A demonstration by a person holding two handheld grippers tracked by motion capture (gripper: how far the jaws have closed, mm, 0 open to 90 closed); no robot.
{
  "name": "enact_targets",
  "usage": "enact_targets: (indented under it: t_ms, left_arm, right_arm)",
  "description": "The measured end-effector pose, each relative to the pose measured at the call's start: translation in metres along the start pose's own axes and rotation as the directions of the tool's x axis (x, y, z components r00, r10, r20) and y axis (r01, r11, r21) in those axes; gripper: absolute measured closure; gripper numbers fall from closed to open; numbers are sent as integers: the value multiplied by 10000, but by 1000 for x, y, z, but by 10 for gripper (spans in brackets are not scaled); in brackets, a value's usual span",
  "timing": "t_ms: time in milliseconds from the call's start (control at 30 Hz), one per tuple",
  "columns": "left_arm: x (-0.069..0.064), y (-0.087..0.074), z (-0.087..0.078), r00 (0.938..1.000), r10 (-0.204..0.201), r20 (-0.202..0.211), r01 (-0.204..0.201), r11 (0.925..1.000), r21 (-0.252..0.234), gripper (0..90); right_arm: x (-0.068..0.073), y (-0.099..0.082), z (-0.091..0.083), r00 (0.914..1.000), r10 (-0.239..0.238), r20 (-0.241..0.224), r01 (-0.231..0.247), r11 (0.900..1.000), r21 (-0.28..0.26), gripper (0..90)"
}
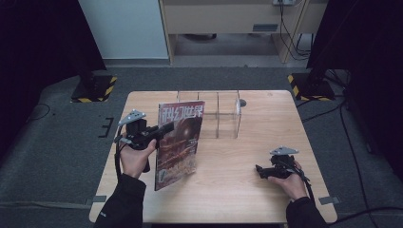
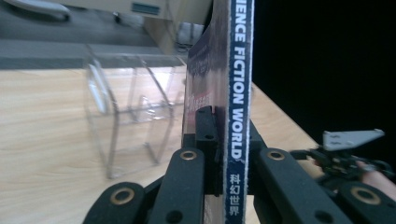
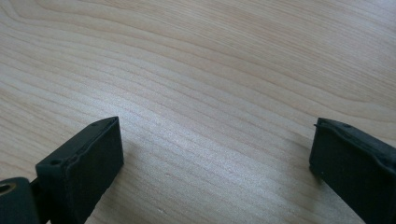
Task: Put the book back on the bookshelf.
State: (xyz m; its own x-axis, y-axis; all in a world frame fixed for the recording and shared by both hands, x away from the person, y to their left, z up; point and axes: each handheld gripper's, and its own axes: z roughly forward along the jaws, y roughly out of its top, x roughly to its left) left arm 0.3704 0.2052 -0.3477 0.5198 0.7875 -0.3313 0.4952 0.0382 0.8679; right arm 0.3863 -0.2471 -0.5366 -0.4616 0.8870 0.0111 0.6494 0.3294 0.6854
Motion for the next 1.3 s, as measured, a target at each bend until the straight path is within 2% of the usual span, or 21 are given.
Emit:
enact_targets:
  t_ms: [133, 267, 533, 800, 1000, 1300]
  left_arm:
    - [6, 4, -2, 9996, -200, -207, 194, 9994, -290, 836]
    - [10, 9, -4, 9989, -348, -327, 329, 9978, -574, 836]
    - [13, 21, -1, 9959, -302, -852, 192, 9918, -1264, 836]
    - [14, 35, 14, 9919, -257, -1242, 79, 9899, -1415, 835]
    - [18, 46, 27, 9888, -399, -1441, 144, 9847, -1739, 836]
    - [28, 49, 47, 9812, -473, -1872, 75, 9782, -2074, 835]
  right_arm:
    - [1, -2, 1, 9999, 91, 58, -89, 9996, -260, 18]
    - [1, -2, 1, 10000, 60, 58, -58, 9996, -269, 17]
    - [2, -2, 2, 9999, 63, 117, -60, 9996, -266, 12]
    - [3, -2, 2, 9998, 107, 156, -103, 9996, -263, 5]
    - [3, -2, 2, 9999, 97, 127, -94, 9997, -243, 4]
    - [3, -2, 2, 9999, 87, 127, -84, 9997, -242, 4]
